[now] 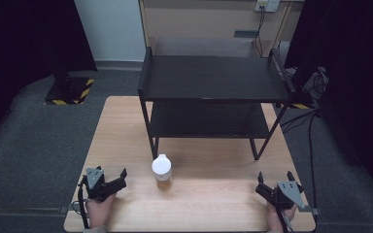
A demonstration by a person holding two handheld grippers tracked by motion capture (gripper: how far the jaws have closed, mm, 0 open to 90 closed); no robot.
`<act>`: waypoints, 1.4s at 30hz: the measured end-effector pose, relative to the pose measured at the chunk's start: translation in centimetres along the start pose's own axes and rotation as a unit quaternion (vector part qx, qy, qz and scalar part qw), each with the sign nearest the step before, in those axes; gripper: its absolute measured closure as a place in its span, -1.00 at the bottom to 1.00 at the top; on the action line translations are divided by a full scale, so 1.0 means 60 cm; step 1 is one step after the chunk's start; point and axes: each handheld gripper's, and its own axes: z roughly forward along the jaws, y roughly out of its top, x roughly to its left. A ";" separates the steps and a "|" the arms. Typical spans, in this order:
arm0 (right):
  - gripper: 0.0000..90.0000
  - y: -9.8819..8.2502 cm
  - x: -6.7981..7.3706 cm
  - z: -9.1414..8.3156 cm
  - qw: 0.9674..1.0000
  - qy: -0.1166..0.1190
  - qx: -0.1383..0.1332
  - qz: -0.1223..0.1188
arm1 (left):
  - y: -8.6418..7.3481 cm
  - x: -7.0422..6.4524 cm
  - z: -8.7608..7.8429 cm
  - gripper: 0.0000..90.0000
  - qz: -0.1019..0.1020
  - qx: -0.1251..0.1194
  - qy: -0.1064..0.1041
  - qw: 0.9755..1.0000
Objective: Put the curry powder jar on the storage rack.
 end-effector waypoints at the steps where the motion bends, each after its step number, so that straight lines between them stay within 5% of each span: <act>1: -0.99 0.000 0.000 0.000 1.000 0.000 0.000 -0.001 | 0.000 0.000 0.000 -1.00 0.000 0.000 0.000 1.000; 11: -0.99 -0.002 -0.001 -0.001 1.000 -0.002 -0.004 0.008 | 0.001 0.002 -0.006 -1.00 -0.009 0.002 0.000 1.000; 18: -0.99 -0.003 -0.003 -0.002 1.000 0.000 -0.007 0.010 | -0.021 -0.011 -0.051 -1.00 -0.015 -0.016 -0.005 1.000; 24: -0.99 -0.004 -0.004 -0.002 1.000 0.000 -0.009 0.013 | -0.044 -0.018 -0.098 -1.00 -0.021 -0.038 -0.034 0.998; 30: -0.99 -0.005 -0.004 -0.003 1.000 0.000 -0.011 0.016 | -0.051 -0.053 -0.129 -1.00 -0.002 -0.049 -0.071 0.996; 35: -0.99 -0.006 -0.005 -0.004 1.000 0.000 -0.013 0.018 | -0.054 -0.110 -0.139 -1.00 0.004 -0.043 -0.106 0.993; 36: -0.99 -0.006 -0.005 -0.004 1.000 0.000 -0.013 0.018 | -0.054 -0.110 -0.139 -1.00 0.004 -0.043 -0.106 0.993; 37: -0.99 -0.006 -0.005 -0.004 1.000 0.000 -0.012 0.018 | -0.050 -0.145 -0.139 -1.00 0.013 -0.036 -0.104 0.994; 42: -0.99 -0.008 -0.006 -0.004 1.000 0.000 -0.015 0.021 | -0.043 -0.185 -0.133 -1.00 0.023 -0.034 -0.099 0.994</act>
